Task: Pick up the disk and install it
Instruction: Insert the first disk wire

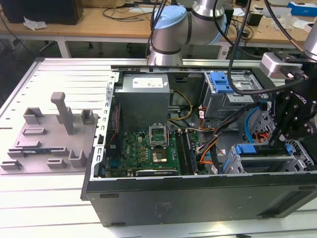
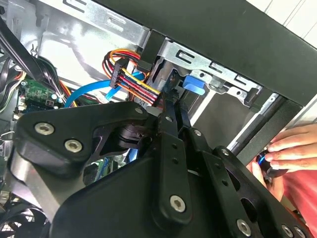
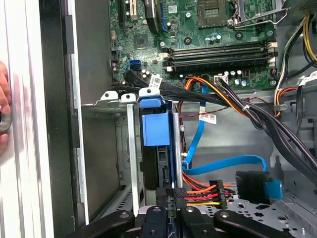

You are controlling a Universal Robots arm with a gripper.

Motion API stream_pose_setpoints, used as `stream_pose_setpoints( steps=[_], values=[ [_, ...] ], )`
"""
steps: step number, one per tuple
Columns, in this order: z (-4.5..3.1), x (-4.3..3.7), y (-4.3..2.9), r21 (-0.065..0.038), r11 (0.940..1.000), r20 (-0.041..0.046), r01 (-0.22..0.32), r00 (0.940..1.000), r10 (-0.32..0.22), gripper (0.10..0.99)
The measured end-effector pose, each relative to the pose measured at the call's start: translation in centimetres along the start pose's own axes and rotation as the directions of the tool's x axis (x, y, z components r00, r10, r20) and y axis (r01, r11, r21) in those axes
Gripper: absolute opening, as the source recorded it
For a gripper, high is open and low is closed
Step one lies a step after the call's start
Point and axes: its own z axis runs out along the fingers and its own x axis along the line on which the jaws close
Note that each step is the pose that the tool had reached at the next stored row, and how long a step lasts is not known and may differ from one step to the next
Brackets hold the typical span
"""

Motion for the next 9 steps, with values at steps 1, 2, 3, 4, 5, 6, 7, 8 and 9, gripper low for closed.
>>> stream_pose_setpoints(
  steps=[1,2,3,4,5,6,7,8,9],
  values=[
    [0.01,0.00,0.00,0.000,1.0000,0.0001,0.000,1.0000,0.000,0.165],
    [0.01,0.00,0.00,0.000,1.0000,0.0001,0.000,1.0000,0.000,0.165],
    [0.07,-0.01,0.00,0.000,1.0000,0.0020,0.000,1.0000,0.000,0.176],
    [-0.06,0.00,0.00,0.000,1.0000,0.0021,0.000,1.0000,0.000,0.235],
    [-0.28,0.03,0.01,0.000,1.0000,0.0009,0.000,1.0000,0.000,0.235],
    [-0.53,0.06,0.01,0.000,1.0000,0.0003,0.000,1.0000,0.000,0.235],
    [-0.76,0.10,0.01,0.000,1.0000,0.0006,0.000,1.0000,0.000,0.302],
    [-1.02,0.13,0.01,0.000,1.0000,0.0004,0.000,1.0000,0.000,0.302],
    [-1.26,0.16,0.02,0.000,1.0000,0.0003,0.000,1.0000,0.000,0.302]
  ],
)
